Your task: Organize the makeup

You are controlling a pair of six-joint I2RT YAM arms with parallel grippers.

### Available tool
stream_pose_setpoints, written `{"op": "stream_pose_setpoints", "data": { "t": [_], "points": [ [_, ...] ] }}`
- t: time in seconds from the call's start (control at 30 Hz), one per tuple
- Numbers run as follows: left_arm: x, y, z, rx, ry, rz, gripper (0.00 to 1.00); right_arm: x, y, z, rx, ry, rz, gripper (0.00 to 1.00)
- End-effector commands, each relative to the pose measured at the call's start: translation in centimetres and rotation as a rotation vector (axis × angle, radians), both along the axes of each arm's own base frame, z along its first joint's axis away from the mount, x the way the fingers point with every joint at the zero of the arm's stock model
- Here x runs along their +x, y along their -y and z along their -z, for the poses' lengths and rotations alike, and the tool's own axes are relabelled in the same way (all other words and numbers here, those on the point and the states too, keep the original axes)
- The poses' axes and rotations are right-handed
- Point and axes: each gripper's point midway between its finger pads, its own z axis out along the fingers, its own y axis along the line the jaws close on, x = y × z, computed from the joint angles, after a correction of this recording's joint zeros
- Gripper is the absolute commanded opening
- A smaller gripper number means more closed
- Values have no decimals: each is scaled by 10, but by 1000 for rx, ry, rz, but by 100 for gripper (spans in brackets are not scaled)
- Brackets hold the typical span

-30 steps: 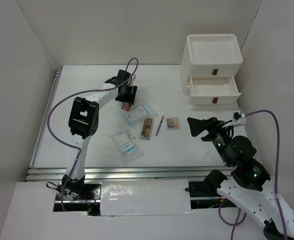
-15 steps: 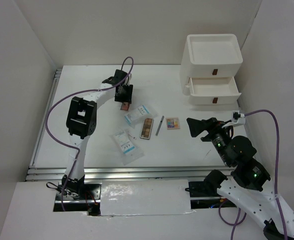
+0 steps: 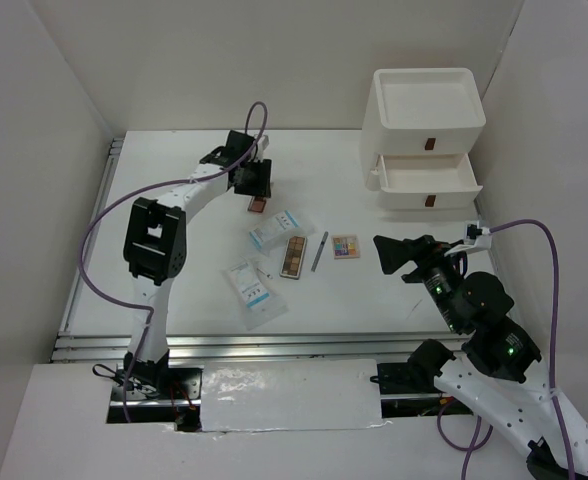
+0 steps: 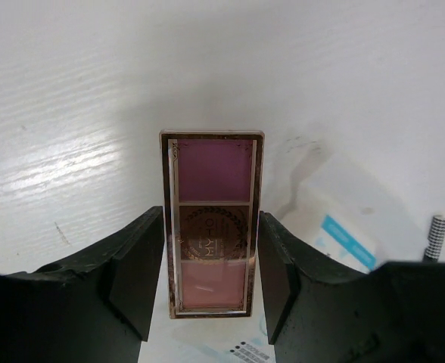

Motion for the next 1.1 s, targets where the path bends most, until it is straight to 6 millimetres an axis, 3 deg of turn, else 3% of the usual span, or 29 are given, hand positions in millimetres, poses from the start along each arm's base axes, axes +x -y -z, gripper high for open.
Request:
{"op": "stream_pose_setpoints", "data": {
  "t": [0.0, 0.23, 0.37, 0.47, 0.53, 0.57, 0.6, 0.63, 0.7, 0.8, 0.83, 0.87, 0.93, 0.97, 1.07],
  "points": [
    [9, 35, -62, -59, 168, 114, 46, -3, 5, -24, 49, 64, 11, 100],
    [0, 109, -118, -109, 323, 326, 46, -4, 18, -29, 77, 71, 69, 100],
    [-16, 145, -160, -216, 390, 399, 46, 12, 25, -17, 62, 7, 167, 100],
    [-33, 149, -191, -291, 420, 378, 48, 25, 8, -7, 45, -29, 145, 100],
    [-46, 146, -217, -351, 442, 339, 49, 31, -13, 0, 27, -38, 69, 100],
    [-52, 145, -218, -381, 417, 314, 49, 34, -22, -9, 37, 5, 34, 100],
    [-59, 142, -235, -404, 438, 309, 50, 34, -36, -9, 36, 19, -28, 100],
    [-67, 145, -239, -426, 426, 333, 50, 41, -44, -9, 33, 31, -43, 100],
    [-86, 147, -248, -442, 411, 384, 49, 45, -52, -17, 31, 48, -59, 100],
    [-113, 150, -253, -436, 423, 448, 48, 62, -53, -29, 26, 53, -15, 100],
    [-120, 148, -239, -403, 417, 461, 48, 67, -52, -32, 30, 49, -3, 100],
    [-136, 149, -250, -402, 448, 485, 48, 75, -55, -42, 28, 45, -3, 100],
    [-148, 148, -238, -370, 458, 501, 48, 81, -65, -41, 15, 1, -50, 99],
    [-156, 145, -248, -376, 486, 506, 48, 83, -69, -42, 15, -14, -59, 98],
    [-171, 143, -247, -380, 490, 512, 49, 90, -82, -41, 23, -29, -96, 94]
  ]
}}
